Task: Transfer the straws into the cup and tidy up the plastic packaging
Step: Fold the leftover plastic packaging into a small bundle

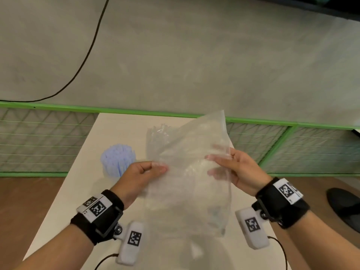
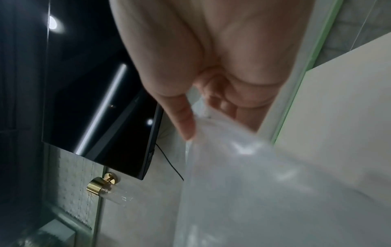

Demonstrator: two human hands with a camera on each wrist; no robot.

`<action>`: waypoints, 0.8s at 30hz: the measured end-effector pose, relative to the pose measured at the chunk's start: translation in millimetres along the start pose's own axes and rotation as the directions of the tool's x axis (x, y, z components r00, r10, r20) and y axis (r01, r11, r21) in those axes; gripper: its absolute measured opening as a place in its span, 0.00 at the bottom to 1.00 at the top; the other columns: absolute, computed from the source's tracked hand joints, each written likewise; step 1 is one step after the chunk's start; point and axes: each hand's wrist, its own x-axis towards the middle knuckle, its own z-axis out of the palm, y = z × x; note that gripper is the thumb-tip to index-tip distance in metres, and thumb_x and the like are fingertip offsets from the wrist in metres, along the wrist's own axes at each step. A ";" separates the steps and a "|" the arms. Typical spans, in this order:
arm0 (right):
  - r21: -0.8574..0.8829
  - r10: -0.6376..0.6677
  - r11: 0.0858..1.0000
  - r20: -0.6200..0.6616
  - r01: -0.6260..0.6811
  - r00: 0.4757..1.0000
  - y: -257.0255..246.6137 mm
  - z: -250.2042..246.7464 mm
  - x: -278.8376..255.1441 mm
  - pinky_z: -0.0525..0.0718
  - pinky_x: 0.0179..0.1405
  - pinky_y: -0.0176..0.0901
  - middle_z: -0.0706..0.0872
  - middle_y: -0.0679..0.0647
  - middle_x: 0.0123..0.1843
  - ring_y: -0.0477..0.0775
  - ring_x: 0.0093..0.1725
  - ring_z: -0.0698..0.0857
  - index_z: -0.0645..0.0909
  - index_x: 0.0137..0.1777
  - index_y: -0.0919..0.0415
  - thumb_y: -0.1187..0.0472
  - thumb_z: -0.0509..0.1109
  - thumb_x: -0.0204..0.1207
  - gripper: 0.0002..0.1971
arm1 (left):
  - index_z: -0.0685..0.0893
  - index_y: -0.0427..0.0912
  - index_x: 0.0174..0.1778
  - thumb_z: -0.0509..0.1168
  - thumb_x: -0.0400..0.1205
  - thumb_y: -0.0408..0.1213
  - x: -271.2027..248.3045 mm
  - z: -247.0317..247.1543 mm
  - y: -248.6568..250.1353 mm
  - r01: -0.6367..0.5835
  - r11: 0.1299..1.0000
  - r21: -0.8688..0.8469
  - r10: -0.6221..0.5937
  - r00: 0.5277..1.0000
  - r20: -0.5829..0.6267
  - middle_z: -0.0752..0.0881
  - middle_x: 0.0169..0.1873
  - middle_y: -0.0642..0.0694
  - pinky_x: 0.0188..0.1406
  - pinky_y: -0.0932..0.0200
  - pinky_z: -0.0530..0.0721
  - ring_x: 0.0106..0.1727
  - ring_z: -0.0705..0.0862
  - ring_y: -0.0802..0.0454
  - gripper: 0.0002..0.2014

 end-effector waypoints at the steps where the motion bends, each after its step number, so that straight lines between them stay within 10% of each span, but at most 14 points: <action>1: -0.029 -0.011 1.000 0.001 0.011 1.000 0.0 0.6 2.5 0.91 0.40 0.45 0.88 0.62 0.63 0.60 0.41 0.92 0.71 0.76 0.65 0.68 0.69 0.77 0.27 | 0.91 0.35 0.49 0.77 0.70 0.40 0.0 -2.8 -0.6 -0.001 0.999 0.034 0.000 1.000 0.019 0.92 0.50 0.46 0.54 0.61 0.86 0.53 0.88 0.50 0.16; 7: -0.031 -0.075 0.996 0.187 0.082 0.979 -10.0 -4.7 -0.4 0.91 0.38 0.44 0.90 0.65 0.57 0.61 0.40 0.92 0.89 0.57 0.54 0.66 0.74 0.67 0.17 | 0.92 0.44 0.53 0.76 0.68 0.41 -6.9 -10.7 0.8 0.174 0.984 -0.048 -0.155 0.951 0.269 0.91 0.55 0.40 0.44 0.59 0.89 0.52 0.90 0.49 0.17; 19: -0.011 -0.197 0.980 0.071 0.198 0.978 -13.9 -24.2 -1.4 0.89 0.37 0.53 0.89 0.64 0.47 0.64 0.37 0.90 0.73 0.58 0.54 0.56 0.91 0.51 0.38 | 0.94 0.44 0.43 0.70 0.77 0.33 0.1 -6.3 19.7 -0.093 0.993 0.072 0.090 0.995 0.036 0.93 0.49 0.49 0.53 0.69 0.84 0.55 0.88 0.61 0.07; 24: -0.160 -0.181 0.969 0.050 0.187 0.982 -8.5 -20.4 3.4 0.89 0.44 0.45 0.90 0.63 0.52 0.59 0.42 0.90 0.83 0.61 0.60 0.52 0.89 0.53 0.35 | 0.91 0.42 0.46 0.68 0.80 0.28 0.1 -6.6 30.4 -0.176 0.970 0.168 0.173 0.984 0.032 0.93 0.46 0.56 0.52 0.78 0.79 0.56 0.87 0.67 0.08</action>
